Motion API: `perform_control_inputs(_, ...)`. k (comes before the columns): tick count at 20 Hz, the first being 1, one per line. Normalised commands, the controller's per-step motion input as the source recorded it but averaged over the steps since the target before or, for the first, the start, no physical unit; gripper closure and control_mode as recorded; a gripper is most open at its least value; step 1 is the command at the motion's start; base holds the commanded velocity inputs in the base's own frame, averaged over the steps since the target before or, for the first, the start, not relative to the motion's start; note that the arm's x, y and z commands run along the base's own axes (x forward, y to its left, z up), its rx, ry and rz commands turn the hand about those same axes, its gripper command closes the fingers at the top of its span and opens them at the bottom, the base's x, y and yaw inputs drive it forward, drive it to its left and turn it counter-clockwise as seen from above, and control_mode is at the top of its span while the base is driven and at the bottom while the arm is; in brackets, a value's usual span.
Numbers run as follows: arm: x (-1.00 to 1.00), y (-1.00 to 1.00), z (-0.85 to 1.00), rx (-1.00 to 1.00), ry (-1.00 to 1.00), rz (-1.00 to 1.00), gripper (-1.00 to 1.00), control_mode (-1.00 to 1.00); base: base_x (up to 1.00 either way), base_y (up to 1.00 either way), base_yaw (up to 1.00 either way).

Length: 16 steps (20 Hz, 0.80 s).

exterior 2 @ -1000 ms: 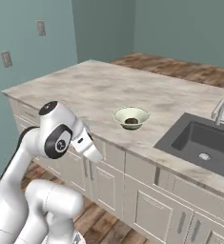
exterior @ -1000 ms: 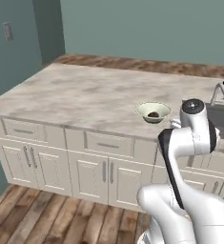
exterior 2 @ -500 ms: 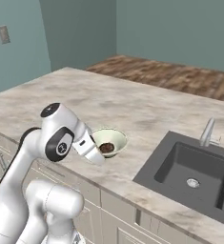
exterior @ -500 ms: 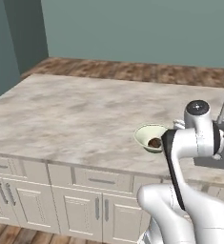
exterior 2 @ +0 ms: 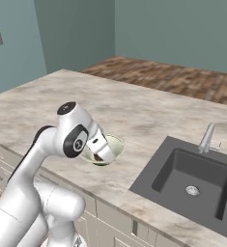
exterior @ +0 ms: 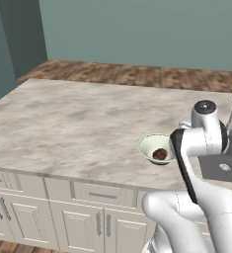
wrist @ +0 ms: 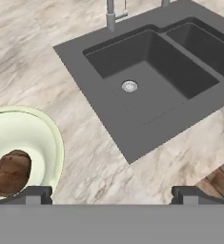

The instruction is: Move the mug from next to the sink to the open cabinet. Then, move the bowl with the potato to the fridge to clear the area for faucet cleaning.

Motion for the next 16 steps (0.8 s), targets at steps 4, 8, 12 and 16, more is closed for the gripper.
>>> perform_control_inputs(4, 0.29, -0.11, -0.06, 0.23, 0.31, 0.22, -1.00, -1.00, 0.00, 0.00, 0.00)
perform_control_inputs(8, 0.47, -0.21, -0.02, 0.34, 0.29, 0.19, -1.00, -1.00, 0.00, 0.00, 0.00)
perform_control_inputs(12, 0.55, -0.03, -0.39, 0.22, 0.13, 0.13, -1.00, -1.00, 0.00, 0.00, 0.00)
perform_control_inputs(16, 0.39, 0.00, -0.36, 0.21, 0.00, 0.05, -1.00, -1.00, 0.00, 0.00, 0.00)
